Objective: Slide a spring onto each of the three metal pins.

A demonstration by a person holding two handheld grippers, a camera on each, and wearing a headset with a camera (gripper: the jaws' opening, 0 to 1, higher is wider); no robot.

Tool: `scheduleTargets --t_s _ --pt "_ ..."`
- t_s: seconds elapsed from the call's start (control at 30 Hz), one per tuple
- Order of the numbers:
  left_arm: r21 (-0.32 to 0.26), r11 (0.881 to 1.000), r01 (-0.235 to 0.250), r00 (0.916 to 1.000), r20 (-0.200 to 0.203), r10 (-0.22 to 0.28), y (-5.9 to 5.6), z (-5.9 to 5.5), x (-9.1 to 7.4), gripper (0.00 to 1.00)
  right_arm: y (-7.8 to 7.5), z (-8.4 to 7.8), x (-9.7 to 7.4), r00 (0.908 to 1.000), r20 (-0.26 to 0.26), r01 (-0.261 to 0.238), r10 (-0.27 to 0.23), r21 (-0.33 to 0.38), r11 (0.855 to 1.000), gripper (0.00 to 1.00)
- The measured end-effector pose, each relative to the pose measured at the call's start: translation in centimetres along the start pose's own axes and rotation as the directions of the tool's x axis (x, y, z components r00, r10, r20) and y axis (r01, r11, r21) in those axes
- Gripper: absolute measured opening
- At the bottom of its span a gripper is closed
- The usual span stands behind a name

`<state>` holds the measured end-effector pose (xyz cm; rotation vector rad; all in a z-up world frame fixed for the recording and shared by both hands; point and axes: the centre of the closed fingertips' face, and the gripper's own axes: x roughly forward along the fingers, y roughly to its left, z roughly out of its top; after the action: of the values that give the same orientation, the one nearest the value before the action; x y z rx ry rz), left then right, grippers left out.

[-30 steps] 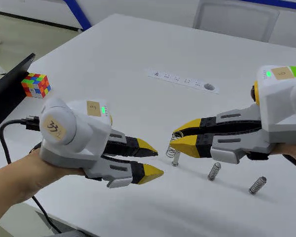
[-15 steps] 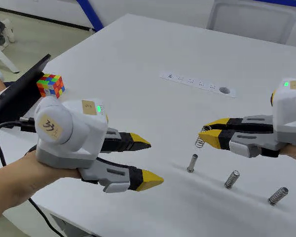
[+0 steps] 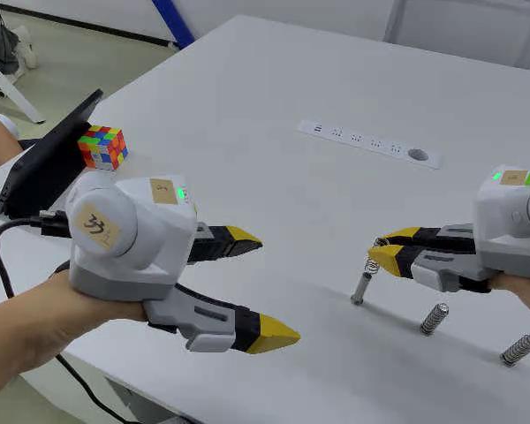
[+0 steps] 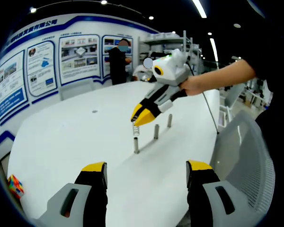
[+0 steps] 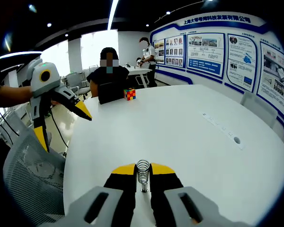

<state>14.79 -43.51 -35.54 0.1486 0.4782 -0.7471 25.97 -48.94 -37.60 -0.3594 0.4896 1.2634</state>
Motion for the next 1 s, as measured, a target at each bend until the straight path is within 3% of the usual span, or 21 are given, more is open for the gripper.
scheduleTargets --t_s 0.17,0.3,0.37,0.67,1.0 --pt "-0.020 1.000 0.000 0.9999 0.012 0.000 -0.1 0.0 -0.1 0.69 0.0 -0.7 0.3 0.9998 -0.021 -0.002 0.003 0.016 1.000 0.11" --pt "-0.027 1.000 -0.003 0.9998 0.018 0.003 0.0 0.1 0.0 0.69 -0.4 -1.2 0.6 0.9998 -0.018 0.007 -0.007 0.034 0.999 0.11" --pt "-0.036 0.999 -0.003 0.9997 0.024 0.004 0.0 0.2 0.0 0.69 -0.6 -0.8 0.7 0.9999 0.008 0.011 -0.012 0.060 0.998 0.11" --pt "-0.041 0.999 0.003 0.9998 0.020 -0.002 0.2 -0.1 0.1 0.69 -0.3 -1.9 1.5 0.9997 -0.021 0.017 -0.016 0.054 0.998 0.11" --pt "-0.044 0.999 0.005 0.9998 0.020 -0.004 0.2 -0.1 0.3 0.69 -0.2 -4.4 3.0 0.9963 -0.071 0.053 -0.050 0.053 0.997 0.11"
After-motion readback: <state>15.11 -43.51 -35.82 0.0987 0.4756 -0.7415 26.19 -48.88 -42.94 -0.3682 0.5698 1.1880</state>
